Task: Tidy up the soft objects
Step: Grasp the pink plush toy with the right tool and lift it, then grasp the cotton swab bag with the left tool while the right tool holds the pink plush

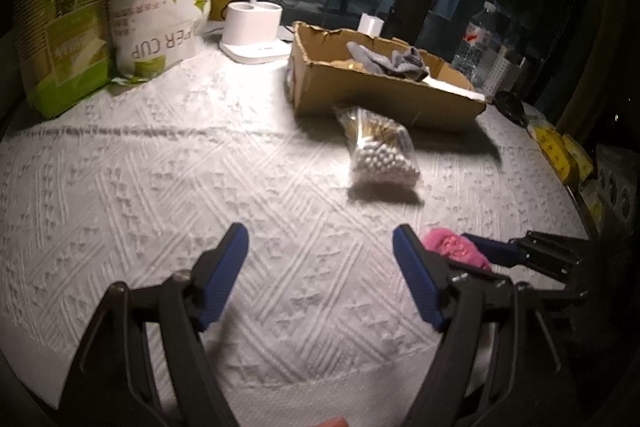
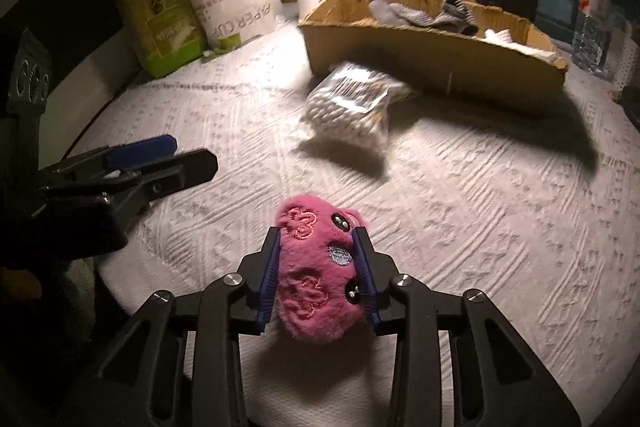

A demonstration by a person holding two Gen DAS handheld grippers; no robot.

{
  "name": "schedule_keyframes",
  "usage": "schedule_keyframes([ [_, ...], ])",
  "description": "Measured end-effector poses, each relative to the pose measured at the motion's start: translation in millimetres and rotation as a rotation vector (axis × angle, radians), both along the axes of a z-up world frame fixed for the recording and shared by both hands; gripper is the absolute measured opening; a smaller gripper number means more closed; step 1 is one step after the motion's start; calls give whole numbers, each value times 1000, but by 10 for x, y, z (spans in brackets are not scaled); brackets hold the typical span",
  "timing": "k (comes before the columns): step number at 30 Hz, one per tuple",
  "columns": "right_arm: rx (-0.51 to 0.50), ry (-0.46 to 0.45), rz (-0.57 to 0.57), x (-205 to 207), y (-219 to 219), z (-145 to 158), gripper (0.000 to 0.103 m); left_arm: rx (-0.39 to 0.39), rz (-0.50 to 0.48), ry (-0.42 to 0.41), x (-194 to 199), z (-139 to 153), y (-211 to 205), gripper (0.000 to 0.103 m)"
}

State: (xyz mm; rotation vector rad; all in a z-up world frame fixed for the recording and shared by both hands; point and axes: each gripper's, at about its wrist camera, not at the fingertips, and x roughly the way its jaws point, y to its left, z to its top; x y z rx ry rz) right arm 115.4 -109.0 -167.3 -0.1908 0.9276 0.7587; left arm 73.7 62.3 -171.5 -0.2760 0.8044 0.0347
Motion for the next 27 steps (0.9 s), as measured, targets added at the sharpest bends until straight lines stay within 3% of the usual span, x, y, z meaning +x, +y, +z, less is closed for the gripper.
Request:
schedule_keyframes([
  [27,75,-34,-166,982,-826,122,37,131,-86,101,1276,-66,-605,76],
])
